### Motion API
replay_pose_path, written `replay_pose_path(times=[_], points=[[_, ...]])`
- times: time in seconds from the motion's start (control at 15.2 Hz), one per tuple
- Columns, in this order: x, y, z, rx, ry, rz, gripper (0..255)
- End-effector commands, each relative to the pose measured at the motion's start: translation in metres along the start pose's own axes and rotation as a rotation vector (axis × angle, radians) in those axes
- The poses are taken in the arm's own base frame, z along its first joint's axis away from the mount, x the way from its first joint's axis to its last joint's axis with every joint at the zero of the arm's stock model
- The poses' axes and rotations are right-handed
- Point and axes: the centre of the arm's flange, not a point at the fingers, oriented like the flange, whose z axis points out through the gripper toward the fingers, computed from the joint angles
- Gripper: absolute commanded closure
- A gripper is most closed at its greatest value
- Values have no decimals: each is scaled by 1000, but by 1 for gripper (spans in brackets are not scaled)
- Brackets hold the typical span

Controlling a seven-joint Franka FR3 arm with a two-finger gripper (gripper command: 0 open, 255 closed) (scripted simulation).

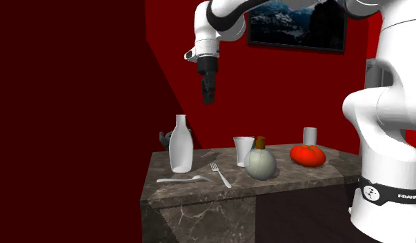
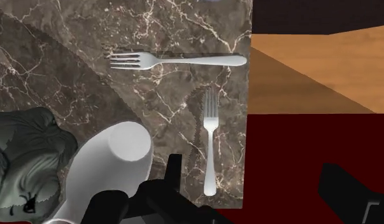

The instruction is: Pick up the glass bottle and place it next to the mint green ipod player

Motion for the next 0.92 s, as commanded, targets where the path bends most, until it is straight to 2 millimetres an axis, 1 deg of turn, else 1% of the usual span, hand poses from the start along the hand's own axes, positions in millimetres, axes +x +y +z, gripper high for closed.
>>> replay_pose_path(times=[0.0,0.73,0.79,0.86], points=[[11,22,6,-5,5,-2,0],[80,142,32,-24,32,-7,0],[80,143,32,-24,32,-7,0],[80,143,37,-24,32,-7,0]])
